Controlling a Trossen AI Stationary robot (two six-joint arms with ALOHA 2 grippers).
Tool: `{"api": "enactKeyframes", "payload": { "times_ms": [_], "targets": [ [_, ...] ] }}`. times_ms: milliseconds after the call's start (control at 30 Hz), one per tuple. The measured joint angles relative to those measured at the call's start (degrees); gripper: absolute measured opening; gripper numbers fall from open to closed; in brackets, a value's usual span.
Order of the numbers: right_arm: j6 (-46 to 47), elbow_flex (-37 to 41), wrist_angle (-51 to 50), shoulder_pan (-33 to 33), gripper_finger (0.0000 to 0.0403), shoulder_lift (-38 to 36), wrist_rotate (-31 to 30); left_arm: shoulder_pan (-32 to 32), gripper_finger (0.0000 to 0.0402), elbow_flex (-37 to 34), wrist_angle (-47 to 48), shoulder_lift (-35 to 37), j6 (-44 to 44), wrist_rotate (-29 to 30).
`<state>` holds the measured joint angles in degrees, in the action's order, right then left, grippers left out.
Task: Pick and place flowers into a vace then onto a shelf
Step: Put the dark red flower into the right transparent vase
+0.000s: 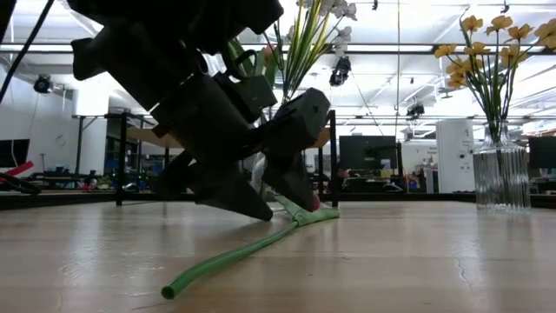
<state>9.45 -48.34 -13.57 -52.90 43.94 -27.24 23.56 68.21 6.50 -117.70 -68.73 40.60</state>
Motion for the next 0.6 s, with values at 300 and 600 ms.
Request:
{"api": "enactKeyframes", "payload": {
  "times_ms": [300,600],
  "targets": [
    [0.02,0.00,-0.18,0.00,0.0052,0.00,-0.02,0.02,0.0253,1.02,-0.42,-2.21,0.76,0.48],
    [0.02,0.00,-0.38,0.00,0.0052,0.00,-0.02,-0.19,0.0241,0.92,0.00,-2.32,3.17,-0.45]
  ]
}}
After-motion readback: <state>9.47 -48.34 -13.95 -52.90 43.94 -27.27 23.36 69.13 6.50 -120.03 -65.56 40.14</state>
